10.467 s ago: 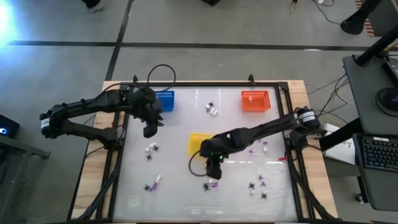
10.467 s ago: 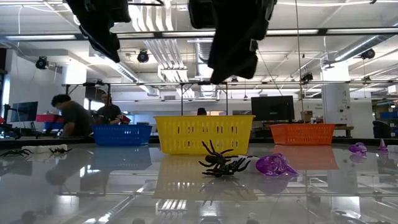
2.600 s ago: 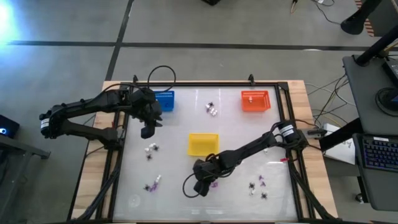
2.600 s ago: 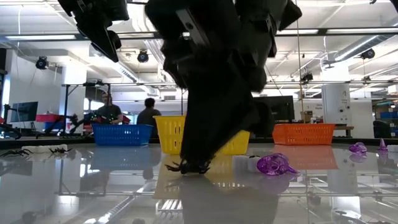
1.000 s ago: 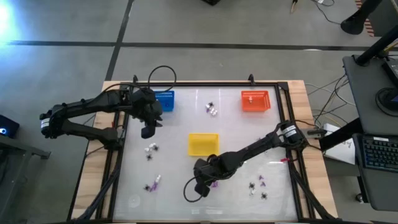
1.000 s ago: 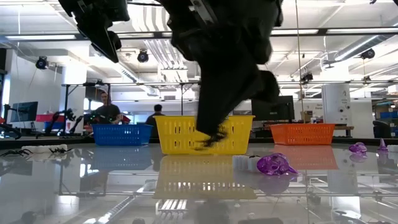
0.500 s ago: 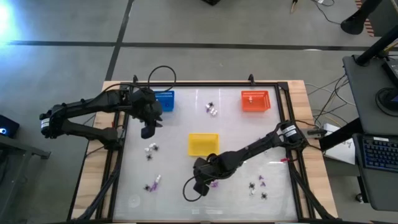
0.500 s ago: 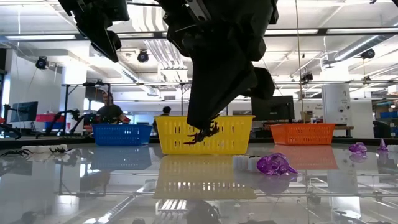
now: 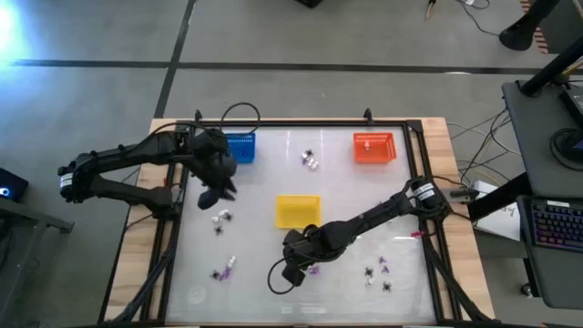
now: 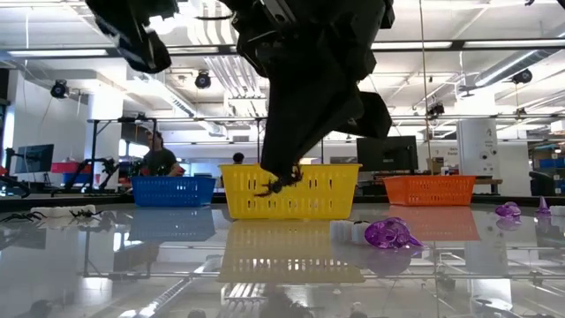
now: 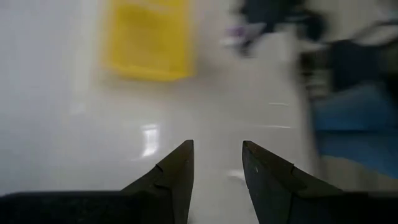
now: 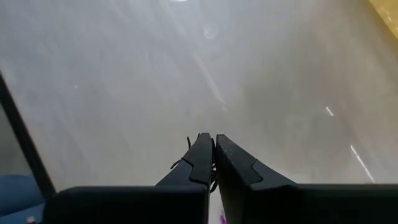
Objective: Sort Halloween decoration
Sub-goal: Put the black spider toy into the yellow bin
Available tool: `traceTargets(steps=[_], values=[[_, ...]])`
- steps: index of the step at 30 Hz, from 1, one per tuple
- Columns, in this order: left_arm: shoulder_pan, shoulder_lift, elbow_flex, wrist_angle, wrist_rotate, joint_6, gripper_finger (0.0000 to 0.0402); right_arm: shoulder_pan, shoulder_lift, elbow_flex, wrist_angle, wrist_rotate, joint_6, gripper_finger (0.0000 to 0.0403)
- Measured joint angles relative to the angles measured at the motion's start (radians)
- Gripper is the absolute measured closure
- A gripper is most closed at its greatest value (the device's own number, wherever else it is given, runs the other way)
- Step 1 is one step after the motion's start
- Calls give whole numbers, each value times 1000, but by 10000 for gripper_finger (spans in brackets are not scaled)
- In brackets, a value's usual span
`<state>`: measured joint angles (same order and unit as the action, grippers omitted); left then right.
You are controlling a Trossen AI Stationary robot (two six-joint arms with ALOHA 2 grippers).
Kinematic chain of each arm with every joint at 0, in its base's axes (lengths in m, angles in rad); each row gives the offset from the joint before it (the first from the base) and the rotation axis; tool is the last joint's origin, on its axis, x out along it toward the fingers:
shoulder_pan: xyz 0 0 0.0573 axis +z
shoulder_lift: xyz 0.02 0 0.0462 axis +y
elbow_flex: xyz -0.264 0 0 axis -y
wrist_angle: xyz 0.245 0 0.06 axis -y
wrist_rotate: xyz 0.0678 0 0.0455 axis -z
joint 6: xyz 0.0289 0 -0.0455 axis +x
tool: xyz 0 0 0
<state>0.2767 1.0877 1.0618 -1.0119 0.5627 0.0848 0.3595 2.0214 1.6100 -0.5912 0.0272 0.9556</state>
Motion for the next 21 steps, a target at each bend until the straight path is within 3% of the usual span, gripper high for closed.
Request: traceTargets(steps=[2,7,12,16,21], values=[[-16,0,0,1,68,-3,283,0,-7,0,2,1,9,394],[-75,2,-30,64,74,-56,283,3,-37,0,5,54,19,394],[-146,7,-135,261,86,-205,283,5,-94,0,5,148,25,394],[-179,20,-212,428,168,-318,281,9,-134,0,6,211,31,394],[-214,48,-284,646,182,-457,258,10,-142,0,5,221,40,394]])
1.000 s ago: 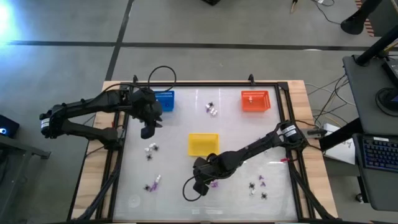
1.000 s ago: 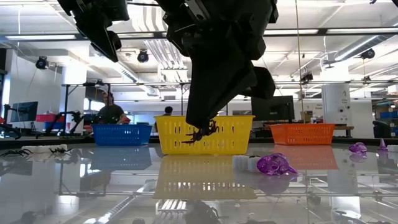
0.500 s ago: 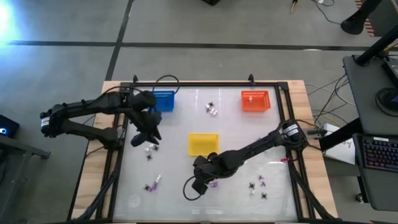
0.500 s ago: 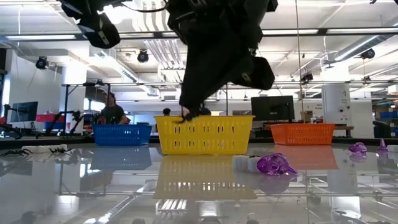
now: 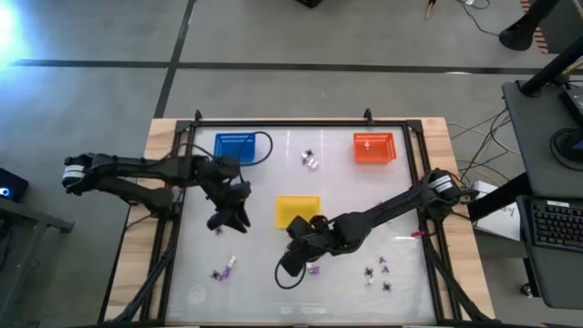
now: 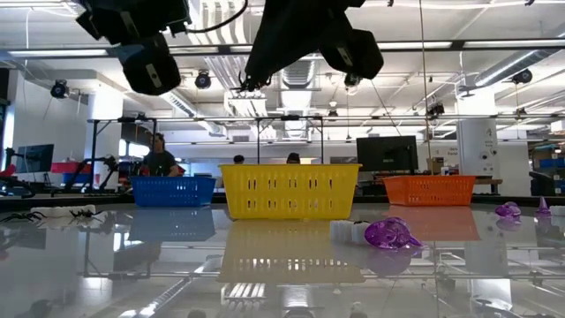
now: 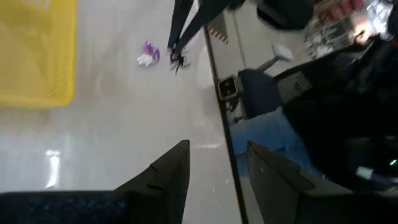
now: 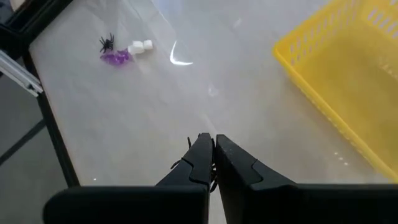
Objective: Sort Halloween decoration
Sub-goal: Put the black spider toy into the yellow bin
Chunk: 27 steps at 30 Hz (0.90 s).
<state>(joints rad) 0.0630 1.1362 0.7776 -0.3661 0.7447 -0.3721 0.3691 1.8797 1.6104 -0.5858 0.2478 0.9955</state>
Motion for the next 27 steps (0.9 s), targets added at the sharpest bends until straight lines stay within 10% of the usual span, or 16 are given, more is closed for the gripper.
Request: traceTargets(steps=[27], values=[[-150,351,45,391,-23,-198,235,11,-21,0,105,113,-8,394]])
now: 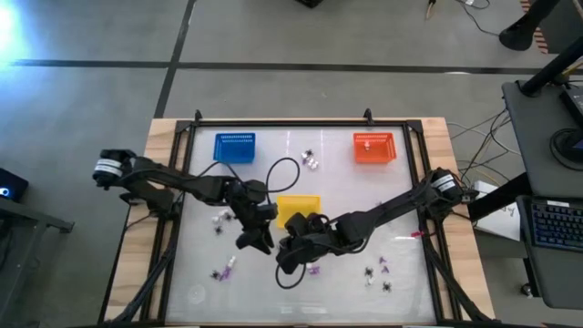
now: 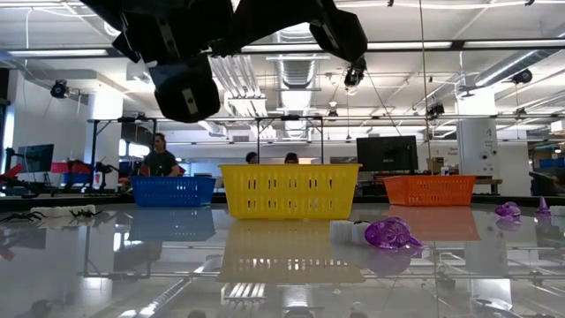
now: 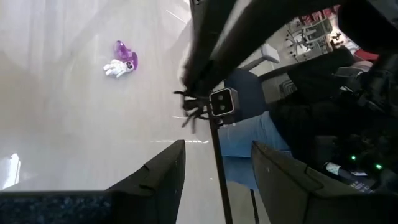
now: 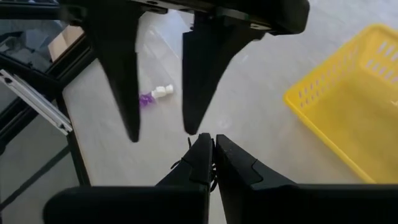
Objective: Sort Halloween decoration
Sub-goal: Put the black spider toy into the yellow bin
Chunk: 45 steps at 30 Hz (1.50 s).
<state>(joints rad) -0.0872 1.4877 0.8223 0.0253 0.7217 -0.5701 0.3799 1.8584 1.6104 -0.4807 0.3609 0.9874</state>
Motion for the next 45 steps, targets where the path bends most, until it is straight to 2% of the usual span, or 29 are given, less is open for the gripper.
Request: traceTargets(steps=[5,11,17,31,38,45], values=[[0,14,0,40,-43,8,235,4,0,0,1,-1,1,394],[-7,37,0,134,-24,-20,239,4,0,0,14,-1,-2,394],[-21,61,0,143,2,-20,255,4,0,0,15,-1,-3,394],[-22,72,0,182,-3,-20,333,4,0,0,15,-1,-2,394],[-22,72,0,184,-6,-16,393,4,0,0,15,-1,-1,394],[-22,72,0,184,-6,-16,401,6,0,0,15,-1,0,394]])
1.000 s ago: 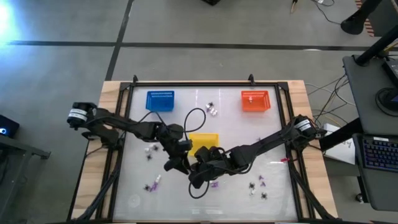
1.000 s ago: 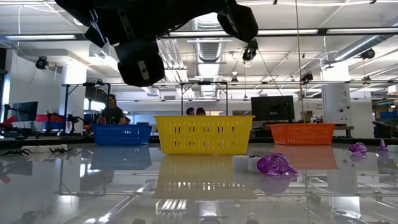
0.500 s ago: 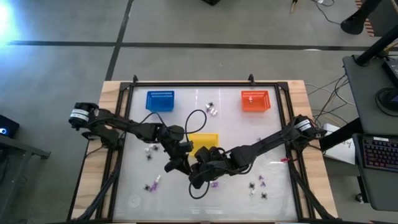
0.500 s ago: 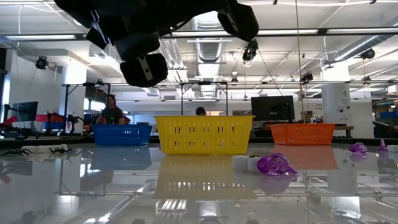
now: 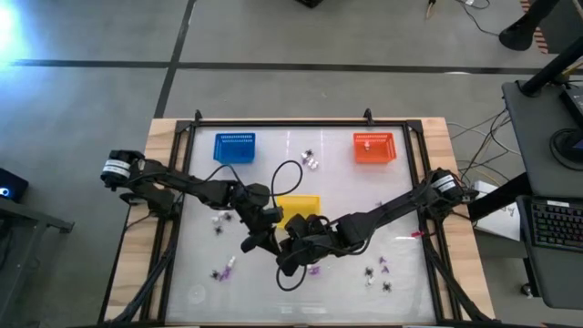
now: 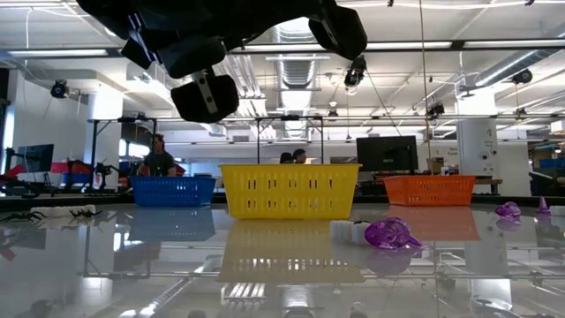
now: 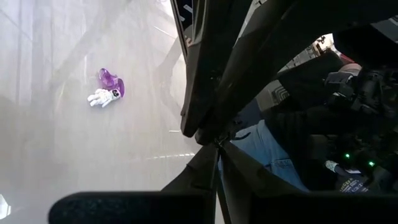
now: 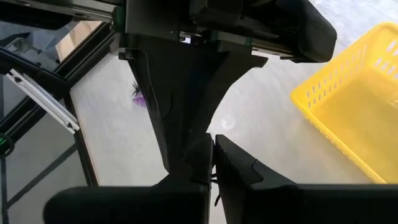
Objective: Sort Halloween decoration
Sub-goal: Put the black spider toy into the yellow bin
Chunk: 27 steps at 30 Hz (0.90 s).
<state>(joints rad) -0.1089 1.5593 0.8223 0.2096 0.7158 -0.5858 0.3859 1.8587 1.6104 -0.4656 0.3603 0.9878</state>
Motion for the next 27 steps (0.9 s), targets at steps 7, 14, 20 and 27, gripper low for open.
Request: traceTargets(steps=[7,14,20,27], values=[[0,0,0,-4,0,0,401,0,-7,0,-3,0,0,394],[-4,0,0,-24,0,0,401,0,-59,0,-91,34,5,394],[-4,0,0,-23,0,1,401,2,-71,0,-113,35,0,394],[-4,11,1,-20,-77,17,401,0,-71,0,-177,60,11,394]])
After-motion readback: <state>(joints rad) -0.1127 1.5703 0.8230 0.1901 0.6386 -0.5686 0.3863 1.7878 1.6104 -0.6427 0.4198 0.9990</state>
